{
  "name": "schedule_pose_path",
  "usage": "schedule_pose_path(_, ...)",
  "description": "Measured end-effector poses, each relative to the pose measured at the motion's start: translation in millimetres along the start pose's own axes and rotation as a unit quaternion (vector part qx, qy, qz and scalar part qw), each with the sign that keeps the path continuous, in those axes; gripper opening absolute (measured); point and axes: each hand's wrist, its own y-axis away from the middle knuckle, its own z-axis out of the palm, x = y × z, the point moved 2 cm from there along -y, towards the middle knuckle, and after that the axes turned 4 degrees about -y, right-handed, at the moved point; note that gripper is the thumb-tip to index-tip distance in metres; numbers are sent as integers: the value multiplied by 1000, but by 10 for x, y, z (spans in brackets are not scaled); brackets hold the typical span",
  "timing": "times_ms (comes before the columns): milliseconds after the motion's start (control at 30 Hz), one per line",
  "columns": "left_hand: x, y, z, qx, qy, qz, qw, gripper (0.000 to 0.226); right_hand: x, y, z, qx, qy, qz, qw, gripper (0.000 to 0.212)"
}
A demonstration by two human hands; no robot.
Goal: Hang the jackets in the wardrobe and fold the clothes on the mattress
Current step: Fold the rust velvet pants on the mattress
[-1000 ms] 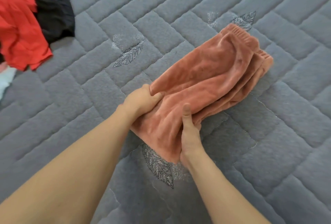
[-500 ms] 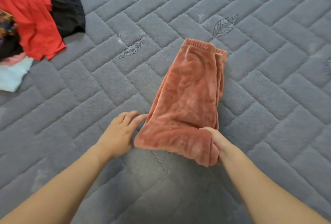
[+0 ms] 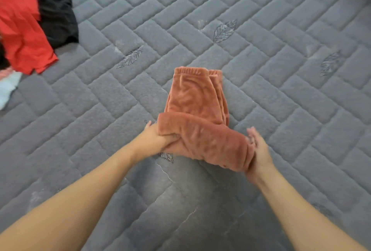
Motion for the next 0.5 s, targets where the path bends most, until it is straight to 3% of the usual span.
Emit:
schedule_pose_path(67, 114, -246, -41, 58, 12, -41, 997, 12, -162, -9, 132, -19, -17, -109, 994, 71)
schedule_pose_path(167, 165, -506, -106, 159, 133, -97, 974, 43, -229, 77, 506, -69, 104, -264, 956, 77)
schedule_pose_path(233, 184, -732, -165, 214, 177, -106, 955, 31, -296, -82, 661, -38, 203, -338, 918, 78)
schedule_pose_path(300, 185, -1009, -232, 256, 205, -117, 937, 17, -474, -390, 861, 40, 271, -338, 900, 63)
schedule_pose_path(333, 181, -1145, -258, 268, 220, -125, 929, 21, -560, -593, 962, 74, 297, -318, 897, 55)
schedule_pose_path(433, 88, -1586, -234, 273, 267, -177, 907, 54, -764, -1234, 1229, 183, 373, -202, 887, 37)
schedule_pose_path(500, 4, -1883, -157, 258, 241, -227, 908, 81, -813, -1581, 1321, 220, 402, -142, 877, 39)
